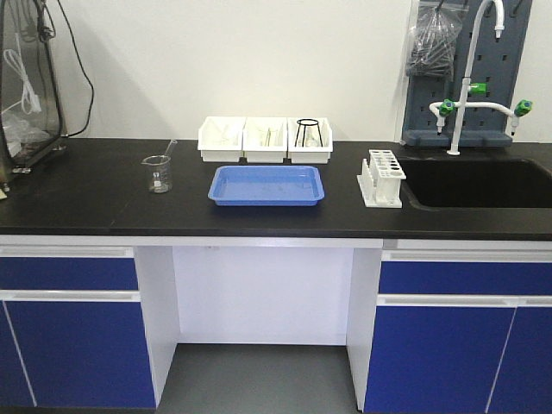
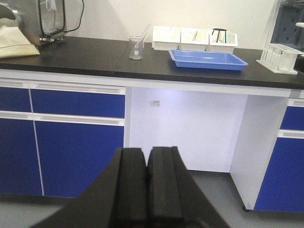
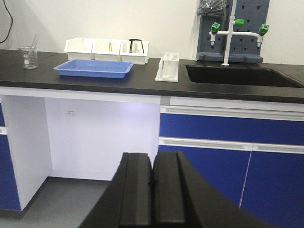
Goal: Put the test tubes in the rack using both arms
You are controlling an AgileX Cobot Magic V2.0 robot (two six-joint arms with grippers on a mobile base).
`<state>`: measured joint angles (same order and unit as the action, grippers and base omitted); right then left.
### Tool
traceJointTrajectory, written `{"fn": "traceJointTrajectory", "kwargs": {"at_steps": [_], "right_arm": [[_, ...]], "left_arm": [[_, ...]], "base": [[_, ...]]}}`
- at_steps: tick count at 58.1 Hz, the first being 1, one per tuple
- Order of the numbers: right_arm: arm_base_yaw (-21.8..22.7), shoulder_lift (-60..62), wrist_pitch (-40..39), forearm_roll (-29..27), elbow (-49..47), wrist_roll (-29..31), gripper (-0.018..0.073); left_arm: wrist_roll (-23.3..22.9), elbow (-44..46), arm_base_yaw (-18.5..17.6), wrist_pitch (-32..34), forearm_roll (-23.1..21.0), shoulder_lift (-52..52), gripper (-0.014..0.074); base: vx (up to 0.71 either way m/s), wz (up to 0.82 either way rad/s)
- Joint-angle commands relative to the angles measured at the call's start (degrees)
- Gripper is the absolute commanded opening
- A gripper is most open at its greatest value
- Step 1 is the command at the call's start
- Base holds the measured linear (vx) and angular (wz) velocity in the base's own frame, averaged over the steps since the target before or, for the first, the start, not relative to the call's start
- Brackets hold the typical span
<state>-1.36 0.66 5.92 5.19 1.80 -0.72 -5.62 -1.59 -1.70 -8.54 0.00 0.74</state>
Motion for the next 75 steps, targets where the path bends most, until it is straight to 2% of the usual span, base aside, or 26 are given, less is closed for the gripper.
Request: {"fn": "traceJointTrajectory", "kwargs": {"at_steps": [1,75], "right_arm": [[-0.1,0.6,-4.6,0.7,0.7,0.1,-0.0008],[-0.1,0.6,-4.6,0.7,0.7,0.1,-0.0008]], "left_arm": [[-0.3,1.5,0.1,4.6,0.0,0.7,-0.0004],[-0.3,1.5,0.1,4.6,0.0,0.7,-0.0004]], "base": [[0.35,-0.03],[0.38,-0.03]]}}
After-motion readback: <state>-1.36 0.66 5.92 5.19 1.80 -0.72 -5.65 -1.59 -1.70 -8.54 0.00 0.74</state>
